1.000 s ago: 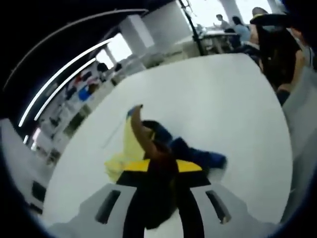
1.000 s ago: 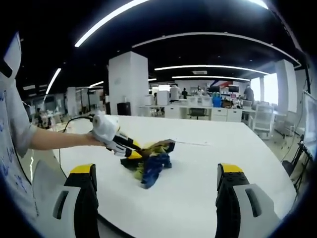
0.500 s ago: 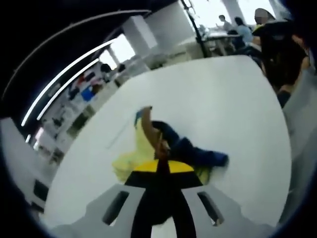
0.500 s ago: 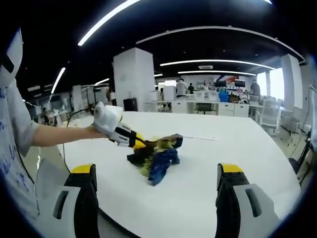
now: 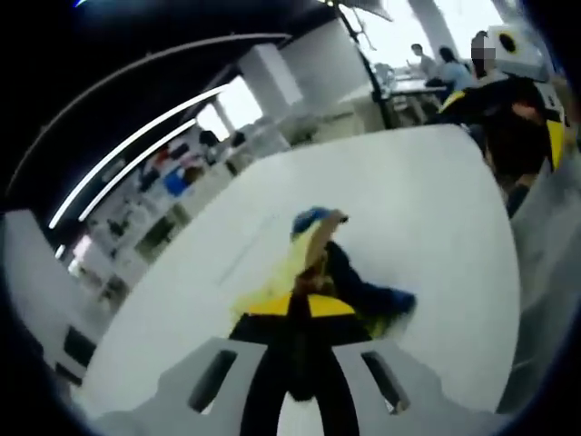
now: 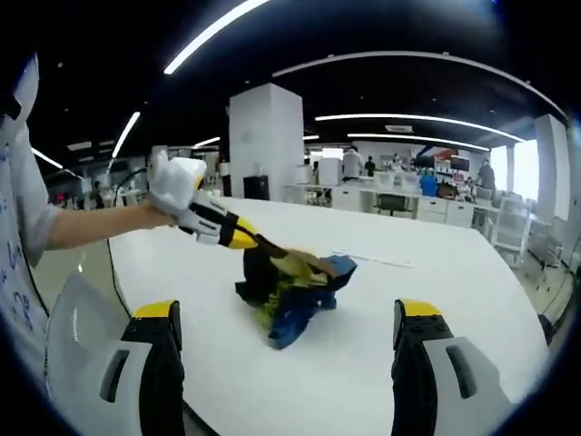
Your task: Fold the garment on the visible template until the final outline fits inside the template.
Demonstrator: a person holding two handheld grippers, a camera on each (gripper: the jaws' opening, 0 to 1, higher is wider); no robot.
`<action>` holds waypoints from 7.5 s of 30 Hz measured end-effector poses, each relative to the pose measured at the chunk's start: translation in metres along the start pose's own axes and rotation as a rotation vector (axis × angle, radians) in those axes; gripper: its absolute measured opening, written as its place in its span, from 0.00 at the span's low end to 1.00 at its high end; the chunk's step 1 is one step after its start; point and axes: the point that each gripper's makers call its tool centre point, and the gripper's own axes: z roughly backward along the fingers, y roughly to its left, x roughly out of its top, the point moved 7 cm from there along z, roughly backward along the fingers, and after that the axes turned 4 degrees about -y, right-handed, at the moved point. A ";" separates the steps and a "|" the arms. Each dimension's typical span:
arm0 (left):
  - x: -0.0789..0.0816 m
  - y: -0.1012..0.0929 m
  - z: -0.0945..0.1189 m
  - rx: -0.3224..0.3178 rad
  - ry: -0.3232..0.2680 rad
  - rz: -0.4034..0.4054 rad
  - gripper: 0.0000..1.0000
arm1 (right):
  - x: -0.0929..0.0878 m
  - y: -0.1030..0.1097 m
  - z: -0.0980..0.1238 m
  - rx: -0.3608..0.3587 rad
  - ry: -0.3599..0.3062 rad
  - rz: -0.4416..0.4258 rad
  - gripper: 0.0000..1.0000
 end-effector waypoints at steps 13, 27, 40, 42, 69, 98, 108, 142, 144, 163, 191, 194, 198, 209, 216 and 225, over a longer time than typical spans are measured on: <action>0.026 0.008 -0.004 0.004 -0.028 -0.020 0.00 | -0.017 -0.016 -0.050 0.013 0.078 0.115 0.73; 0.040 0.017 -0.006 0.006 -0.027 -0.036 0.00 | -0.036 -0.018 -0.093 0.007 0.080 0.187 0.36; 0.043 0.019 -0.002 -0.003 -0.036 -0.028 0.00 | -0.068 -0.028 -0.116 -0.027 0.140 0.191 0.27; 0.043 0.021 -0.002 -0.001 -0.039 -0.024 0.00 | -0.072 -0.029 -0.120 -0.039 0.147 0.217 0.26; 0.035 0.027 0.004 0.014 -0.021 0.011 0.00 | -0.033 -0.050 -0.129 -0.102 -0.010 0.412 0.01; 0.047 0.044 0.050 0.088 -0.056 0.009 0.00 | 0.065 -0.053 -0.107 -0.072 -0.152 0.253 0.01; 0.073 0.052 0.074 0.095 -0.091 0.014 0.00 | 0.092 -0.052 -0.095 -0.058 -0.217 0.204 0.01; 0.162 0.035 0.182 0.149 -0.267 -0.087 0.00 | 0.192 -0.015 -0.002 0.023 -0.496 0.134 0.01; 0.166 0.031 0.189 0.151 -0.277 -0.092 0.00 | 0.197 -0.011 0.006 0.029 -0.514 0.131 0.01; 0.188 -0.015 0.268 0.171 -0.306 -0.141 0.00 | 0.230 0.044 0.064 0.114 -0.598 0.198 0.01; 0.141 -0.028 0.239 0.056 -0.203 0.004 0.00 | 0.168 0.059 0.045 0.141 -0.429 0.139 0.01; 0.136 -0.023 0.230 0.038 -0.199 0.018 0.00 | 0.162 0.051 0.038 0.127 -0.412 0.124 0.01; 0.127 -0.015 0.217 0.043 -0.163 0.011 0.00 | 0.157 0.045 0.029 0.121 -0.396 0.116 0.01; 0.106 0.008 0.180 0.025 -0.122 0.055 0.00 | 0.142 0.022 -0.009 0.111 -0.342 0.099 0.01; 0.091 0.027 0.154 0.037 -0.106 0.057 0.00 | 0.133 0.001 -0.041 0.107 -0.311 0.095 0.01; 0.070 0.049 0.120 0.040 -0.080 0.101 0.00 | 0.119 -0.020 -0.077 0.109 -0.269 0.071 0.01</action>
